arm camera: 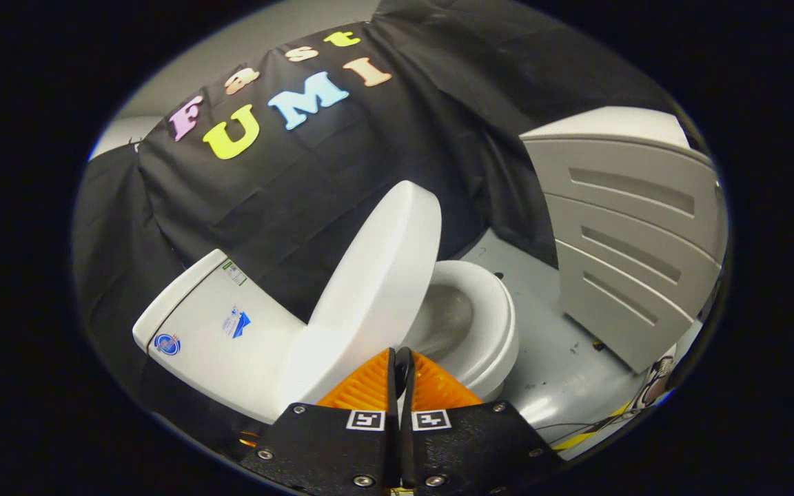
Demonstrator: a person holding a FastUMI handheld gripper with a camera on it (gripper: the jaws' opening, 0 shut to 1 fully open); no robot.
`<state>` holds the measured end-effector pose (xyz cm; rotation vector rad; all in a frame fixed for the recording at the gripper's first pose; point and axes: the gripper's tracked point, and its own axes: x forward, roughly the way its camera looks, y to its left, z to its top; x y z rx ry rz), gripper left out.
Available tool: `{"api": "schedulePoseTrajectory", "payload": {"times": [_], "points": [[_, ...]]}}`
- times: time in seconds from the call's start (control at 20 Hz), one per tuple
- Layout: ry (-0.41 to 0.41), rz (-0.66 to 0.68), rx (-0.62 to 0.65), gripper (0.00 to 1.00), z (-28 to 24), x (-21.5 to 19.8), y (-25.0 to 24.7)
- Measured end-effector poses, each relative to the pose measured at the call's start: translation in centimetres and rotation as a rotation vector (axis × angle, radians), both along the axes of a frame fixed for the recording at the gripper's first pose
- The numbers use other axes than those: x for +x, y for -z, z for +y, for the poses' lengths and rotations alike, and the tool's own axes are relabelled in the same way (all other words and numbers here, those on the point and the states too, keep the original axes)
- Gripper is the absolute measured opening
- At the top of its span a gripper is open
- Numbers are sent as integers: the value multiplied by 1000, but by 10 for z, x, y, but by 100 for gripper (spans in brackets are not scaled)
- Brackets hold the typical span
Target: Open the toilet lid.
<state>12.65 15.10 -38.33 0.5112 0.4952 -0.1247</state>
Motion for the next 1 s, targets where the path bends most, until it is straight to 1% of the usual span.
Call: {"api": "schedulePoseTrajectory", "payload": {"times": [0.15,0.25,0.45,0.65,0.85,1.0], "points": [[-45,14,-133,0,11,4,-25],[-71,17,-197,0,18,5,-37],[-91,56,-273,0,24,5,-43],[-86,67,-305,0,34,8,-55],[-111,77,-423,0,47,9,-69],[-129,72,-484,0,58,12,-82]]}}
